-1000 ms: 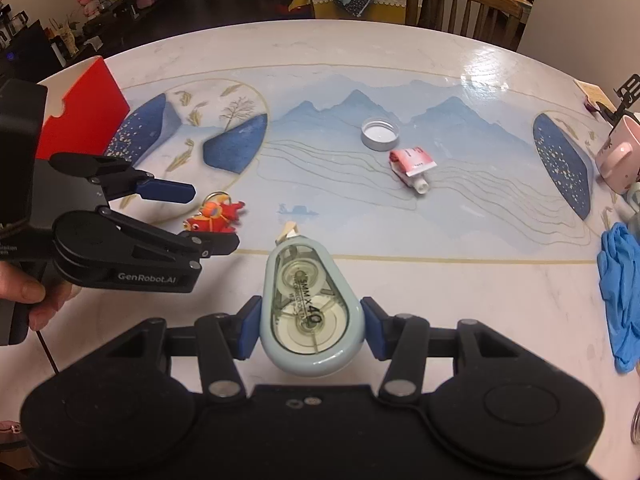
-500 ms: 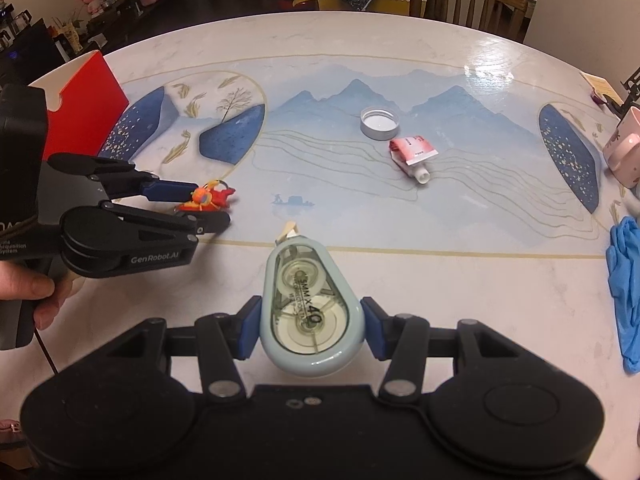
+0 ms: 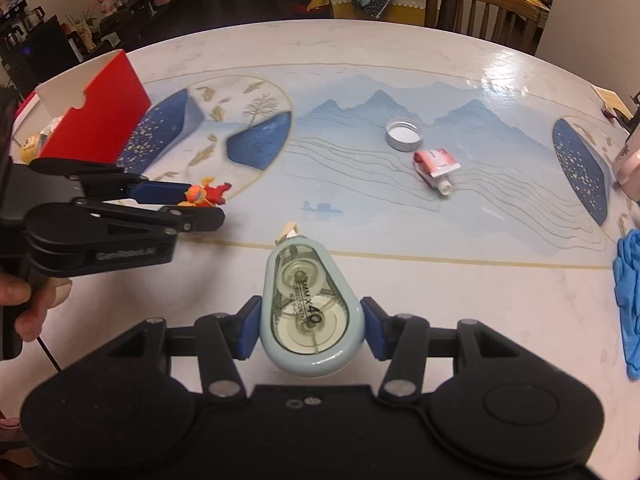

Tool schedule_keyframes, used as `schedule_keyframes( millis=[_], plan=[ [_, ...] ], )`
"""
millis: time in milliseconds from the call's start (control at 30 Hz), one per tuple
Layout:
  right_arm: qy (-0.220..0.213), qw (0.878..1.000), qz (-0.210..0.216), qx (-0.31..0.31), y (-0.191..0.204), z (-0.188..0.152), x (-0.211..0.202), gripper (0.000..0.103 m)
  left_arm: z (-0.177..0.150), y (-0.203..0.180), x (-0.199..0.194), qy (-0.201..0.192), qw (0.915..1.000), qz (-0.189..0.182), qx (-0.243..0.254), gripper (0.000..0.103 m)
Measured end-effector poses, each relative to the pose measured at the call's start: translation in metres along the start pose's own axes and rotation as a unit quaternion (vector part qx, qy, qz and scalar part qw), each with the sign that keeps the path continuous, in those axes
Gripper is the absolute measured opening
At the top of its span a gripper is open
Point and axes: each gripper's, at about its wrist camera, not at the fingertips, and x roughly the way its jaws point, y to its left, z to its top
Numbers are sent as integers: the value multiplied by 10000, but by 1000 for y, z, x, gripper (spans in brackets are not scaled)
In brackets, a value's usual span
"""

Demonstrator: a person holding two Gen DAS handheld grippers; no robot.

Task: Organize objects
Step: 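Raise the keychain toy with the left tool toward the box while the right tool carries the dispenser, then carry the keychain toy with the left tool into the box while the right tool drops the dispenser there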

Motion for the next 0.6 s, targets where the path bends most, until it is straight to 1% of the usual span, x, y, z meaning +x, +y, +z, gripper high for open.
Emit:
schedule_keyframes(
  millis=[133, 300, 433, 600],
  plan=[
    [-28, 9999, 81, -98, 14, 4, -4, 51, -3, 10, -23, -38, 9999, -12, -113, 36],
    [-107, 9994, 194, -257, 37, 12, -11, 51, -6, 27, -50, -41, 9996, 142, -255, 36],
    [-190, 9986, 262, -406, 61, 21, -19, 51, -8, 45, -71, -4, 9990, 260, -375, 36],
    [-326, 9970, 319, -627, 95, 34, -27, 51, -10, 70, -103, -125, 9981, 343, -490, 36]
  ],
)
